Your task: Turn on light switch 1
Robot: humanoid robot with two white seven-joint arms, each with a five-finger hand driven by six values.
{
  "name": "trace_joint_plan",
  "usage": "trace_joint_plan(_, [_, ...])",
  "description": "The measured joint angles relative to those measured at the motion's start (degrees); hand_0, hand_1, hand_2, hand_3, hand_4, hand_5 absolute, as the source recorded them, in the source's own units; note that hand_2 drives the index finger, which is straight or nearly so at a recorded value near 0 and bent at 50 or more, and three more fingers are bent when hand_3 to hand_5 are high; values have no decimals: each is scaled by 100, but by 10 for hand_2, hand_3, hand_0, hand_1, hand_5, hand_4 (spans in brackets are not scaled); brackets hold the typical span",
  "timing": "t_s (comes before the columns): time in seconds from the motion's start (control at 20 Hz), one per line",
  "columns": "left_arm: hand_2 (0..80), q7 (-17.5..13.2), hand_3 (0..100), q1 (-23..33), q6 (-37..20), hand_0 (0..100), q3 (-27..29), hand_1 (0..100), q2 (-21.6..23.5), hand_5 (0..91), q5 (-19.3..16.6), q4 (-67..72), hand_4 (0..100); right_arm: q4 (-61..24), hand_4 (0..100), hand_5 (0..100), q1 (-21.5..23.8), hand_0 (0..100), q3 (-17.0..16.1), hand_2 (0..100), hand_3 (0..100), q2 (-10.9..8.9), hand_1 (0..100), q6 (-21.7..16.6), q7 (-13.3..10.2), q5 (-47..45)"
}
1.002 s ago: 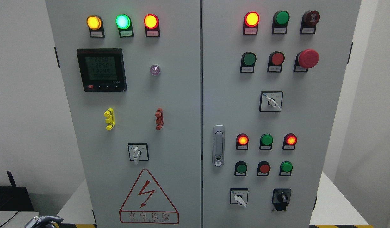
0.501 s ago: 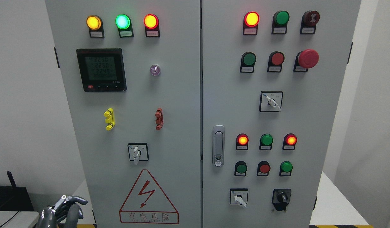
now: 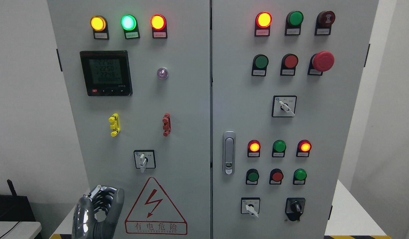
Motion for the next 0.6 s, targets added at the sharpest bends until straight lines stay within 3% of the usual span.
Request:
trace_joint_plan(0.25, [571,406,898,-160,575,1,-314,277,-123,846,-131,-12,908,0,0,0,0,120,0,0,0,0,389,0,0,0])
trace_joint_plan(0.6, [548,722,882,-401,1086,0,-583,336,-246,846,-197,12,901,0,0,0,0,120,0,0,0,0,389,0,-1,0])
